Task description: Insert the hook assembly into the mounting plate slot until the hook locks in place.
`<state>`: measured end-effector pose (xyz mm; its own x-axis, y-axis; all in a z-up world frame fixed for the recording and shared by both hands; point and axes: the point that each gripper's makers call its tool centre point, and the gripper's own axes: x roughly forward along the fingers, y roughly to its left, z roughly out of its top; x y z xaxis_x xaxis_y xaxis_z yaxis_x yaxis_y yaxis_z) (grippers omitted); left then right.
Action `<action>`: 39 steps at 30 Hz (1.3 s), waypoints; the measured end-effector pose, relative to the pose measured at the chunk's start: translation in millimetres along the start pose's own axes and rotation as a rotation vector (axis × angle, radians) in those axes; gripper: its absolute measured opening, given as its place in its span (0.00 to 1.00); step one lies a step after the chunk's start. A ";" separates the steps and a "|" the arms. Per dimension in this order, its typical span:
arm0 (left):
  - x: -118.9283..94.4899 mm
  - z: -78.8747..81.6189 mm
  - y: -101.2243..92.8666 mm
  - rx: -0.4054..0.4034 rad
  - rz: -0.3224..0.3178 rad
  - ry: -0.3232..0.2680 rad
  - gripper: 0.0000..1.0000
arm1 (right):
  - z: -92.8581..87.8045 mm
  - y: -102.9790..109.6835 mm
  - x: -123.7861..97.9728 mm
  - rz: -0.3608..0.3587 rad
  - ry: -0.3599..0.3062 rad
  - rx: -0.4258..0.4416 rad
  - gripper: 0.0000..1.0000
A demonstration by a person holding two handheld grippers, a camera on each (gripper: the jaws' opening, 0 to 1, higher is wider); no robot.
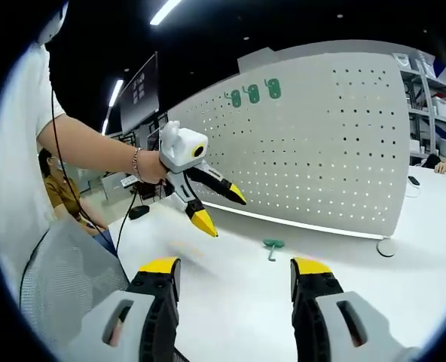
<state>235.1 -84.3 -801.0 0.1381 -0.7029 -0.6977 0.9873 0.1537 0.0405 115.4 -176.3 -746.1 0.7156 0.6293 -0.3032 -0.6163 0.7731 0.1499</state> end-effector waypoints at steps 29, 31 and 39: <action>56.4 -12.0 8.8 0.075 -0.094 0.238 0.66 | -8.9 -5.4 -3.4 -0.020 0.017 0.038 0.57; 59.2 -13.3 10.0 0.062 -0.099 0.248 0.66 | -8.7 -5.8 -3.4 -0.021 0.023 0.037 0.57; 70.8 -15.1 7.9 0.064 -0.123 0.295 0.65 | -8.9 -7.9 -4.5 -0.021 0.027 0.039 0.57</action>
<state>251.5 -122.3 -861.0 -0.0021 -0.4803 -0.8771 0.9994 0.0297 -0.0186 114.1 -186.0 -754.4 0.7190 0.6107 -0.3318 -0.5874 0.7891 0.1796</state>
